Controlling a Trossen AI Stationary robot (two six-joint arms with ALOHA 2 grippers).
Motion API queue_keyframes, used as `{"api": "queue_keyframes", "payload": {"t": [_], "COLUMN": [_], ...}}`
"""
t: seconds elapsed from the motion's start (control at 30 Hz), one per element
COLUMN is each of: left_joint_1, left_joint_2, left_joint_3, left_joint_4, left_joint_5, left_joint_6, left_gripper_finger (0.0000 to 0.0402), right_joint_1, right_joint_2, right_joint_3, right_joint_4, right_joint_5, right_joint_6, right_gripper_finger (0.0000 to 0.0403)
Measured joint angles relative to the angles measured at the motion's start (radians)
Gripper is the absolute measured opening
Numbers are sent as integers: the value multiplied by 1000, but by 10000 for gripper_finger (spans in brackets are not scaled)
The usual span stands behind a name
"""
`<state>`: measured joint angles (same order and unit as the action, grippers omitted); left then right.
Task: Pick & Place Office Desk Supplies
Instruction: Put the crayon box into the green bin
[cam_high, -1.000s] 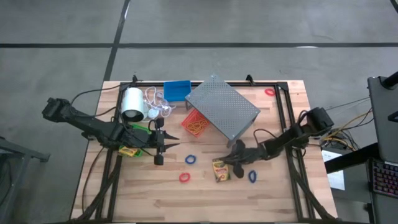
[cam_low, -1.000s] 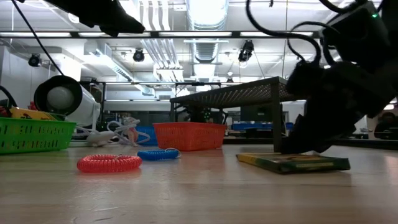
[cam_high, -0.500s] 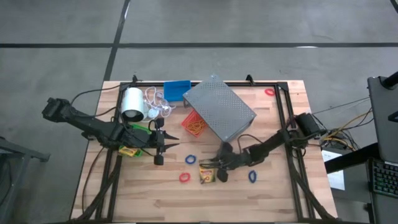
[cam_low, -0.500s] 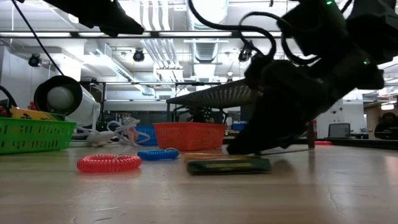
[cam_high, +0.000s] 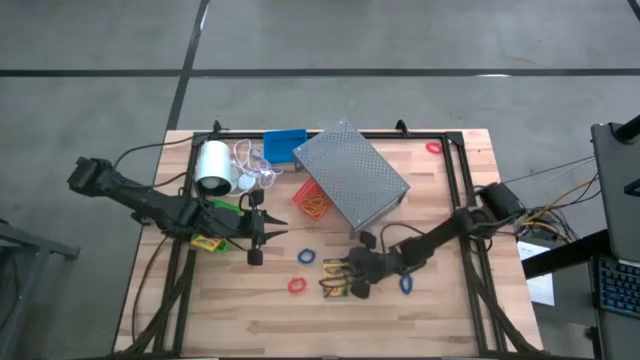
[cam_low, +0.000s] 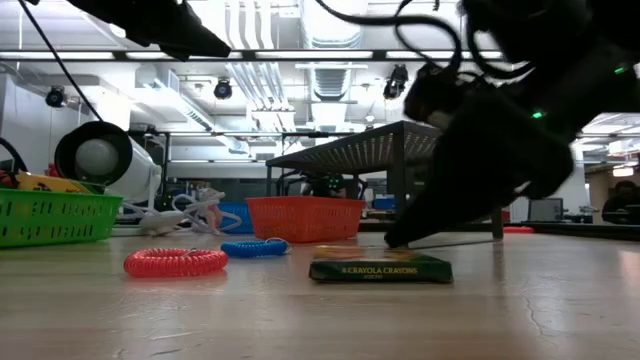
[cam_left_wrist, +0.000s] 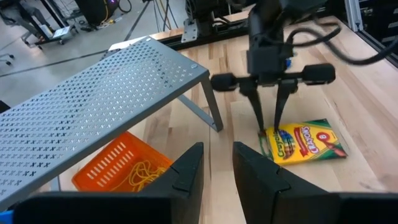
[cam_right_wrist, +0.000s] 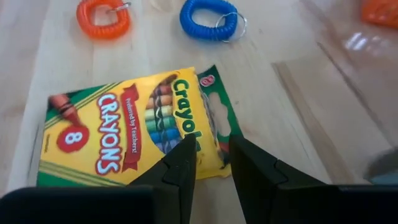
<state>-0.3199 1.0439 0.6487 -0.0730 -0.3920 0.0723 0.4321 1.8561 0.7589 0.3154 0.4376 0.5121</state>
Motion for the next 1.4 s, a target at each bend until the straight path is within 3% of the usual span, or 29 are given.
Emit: {"api": "queue_keyframes", "payload": {"t": [0.33, 0.53, 1.1, 1.27, 1.4], "left_joint_1": [0, 0, 0, 0, 0], "left_joint_2": [0, 0, 0, 0, 0], "left_joint_3": [0, 0, 0, 0, 0], "left_joint_4": [-7, -7, -31, -33, -34], "left_joint_5": [0, 0, 0, 0, 0], "left_joint_6": [0, 0, 0, 0, 0], "left_gripper_finger": [87, 87, 87, 87, 87], "right_joint_1": [102, 107, 113, 114, 114], "right_joint_2": [-41, -52, 13, 11, 11], "right_joint_3": [0, 17, 23, 23, 23], "right_joint_4": [-10, 6, 70, 81, 83], "right_joint_5": [214, 145, 126, 29, 28], "right_joint_6": [0, 3, 8, 8, 9], "right_gripper_finger": [93, 93, 93, 93, 93]}}
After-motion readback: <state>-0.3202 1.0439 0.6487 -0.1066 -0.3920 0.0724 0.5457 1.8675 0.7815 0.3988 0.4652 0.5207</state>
